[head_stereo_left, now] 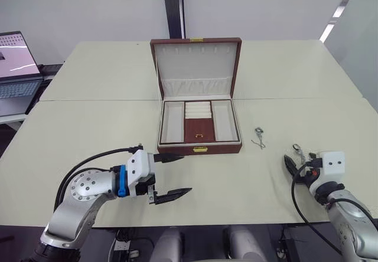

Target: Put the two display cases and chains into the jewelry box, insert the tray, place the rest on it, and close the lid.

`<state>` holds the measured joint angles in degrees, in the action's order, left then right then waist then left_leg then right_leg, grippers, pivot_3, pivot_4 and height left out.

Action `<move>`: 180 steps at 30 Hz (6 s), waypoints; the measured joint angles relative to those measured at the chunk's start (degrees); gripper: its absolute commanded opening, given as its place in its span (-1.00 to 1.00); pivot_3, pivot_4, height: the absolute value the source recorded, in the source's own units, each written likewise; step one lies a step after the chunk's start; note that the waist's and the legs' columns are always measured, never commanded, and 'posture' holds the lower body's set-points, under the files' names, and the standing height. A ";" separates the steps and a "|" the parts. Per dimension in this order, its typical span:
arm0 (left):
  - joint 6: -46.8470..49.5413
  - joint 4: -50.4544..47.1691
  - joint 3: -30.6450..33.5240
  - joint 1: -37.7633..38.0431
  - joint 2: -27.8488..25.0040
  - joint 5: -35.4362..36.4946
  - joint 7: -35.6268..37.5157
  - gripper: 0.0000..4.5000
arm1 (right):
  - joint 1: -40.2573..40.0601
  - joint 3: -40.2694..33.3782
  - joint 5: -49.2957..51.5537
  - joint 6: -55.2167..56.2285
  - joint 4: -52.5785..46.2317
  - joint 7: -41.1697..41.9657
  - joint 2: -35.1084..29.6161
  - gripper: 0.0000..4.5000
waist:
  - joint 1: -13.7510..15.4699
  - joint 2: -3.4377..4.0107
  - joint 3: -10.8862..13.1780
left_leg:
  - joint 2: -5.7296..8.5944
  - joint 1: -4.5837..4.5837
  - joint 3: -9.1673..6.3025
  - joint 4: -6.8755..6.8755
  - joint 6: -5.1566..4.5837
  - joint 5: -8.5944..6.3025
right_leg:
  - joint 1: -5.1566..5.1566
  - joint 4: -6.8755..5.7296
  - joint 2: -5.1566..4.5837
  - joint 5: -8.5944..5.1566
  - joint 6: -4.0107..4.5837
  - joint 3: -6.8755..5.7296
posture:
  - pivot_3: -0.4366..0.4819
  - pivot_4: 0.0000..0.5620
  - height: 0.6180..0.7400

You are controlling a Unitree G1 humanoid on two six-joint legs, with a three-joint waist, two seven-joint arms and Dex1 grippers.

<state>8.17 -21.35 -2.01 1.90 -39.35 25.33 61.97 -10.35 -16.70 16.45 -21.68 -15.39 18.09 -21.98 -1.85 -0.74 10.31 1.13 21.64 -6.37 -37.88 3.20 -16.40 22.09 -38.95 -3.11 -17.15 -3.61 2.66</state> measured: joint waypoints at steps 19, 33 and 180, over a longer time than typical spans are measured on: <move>-4.62 5.02 0.02 -1.37 2.67 -1.13 -0.31 1.00 | -0.15 0.06 -1.58 3.58 2.38 0.46 0.00 -0.99 | 0.02 -0.06 -0.06 | 0.00 -0.22 -0.02 0.01 -0.01 0.00 | -0.22 0.02 0.00 0.00 0.00 -0.02 | -0.05 -0.47 1.00; 0.50 0.71 1.23 -0.44 2.67 0.83 -4.99 1.00 | 3.05 -0.02 10.68 -1.27 -8.75 8.95 -2.92 -0.99 | -0.14 0.03 -0.01 | -0.03 -0.22 -0.03 0.02 -0.01 0.00 | -0.22 0.02 0.01 -0.01 0.00 -0.01 | -0.05 -0.47 1.00; 8.99 10.87 26.52 6.48 -0.77 3.92 -15.15 1.00 | 15.48 -3.80 11.88 -1.66 15.34 28.09 -15.09 0.98 | 0.05 -0.08 0.07 | -0.05 0.11 -0.05 0.01 0.01 0.00 | 0.11 0.02 -0.06 0.00 0.01 -0.06 | -0.05 -0.47 1.00</move>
<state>17.16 -10.49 24.51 8.38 -40.12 29.25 46.82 5.14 -20.50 28.33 -23.34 -0.05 46.18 -37.07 -1.80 -0.81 10.38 1.08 21.75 -6.42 -37.87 3.20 -16.40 22.20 -38.93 -3.18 -17.15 -3.59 2.61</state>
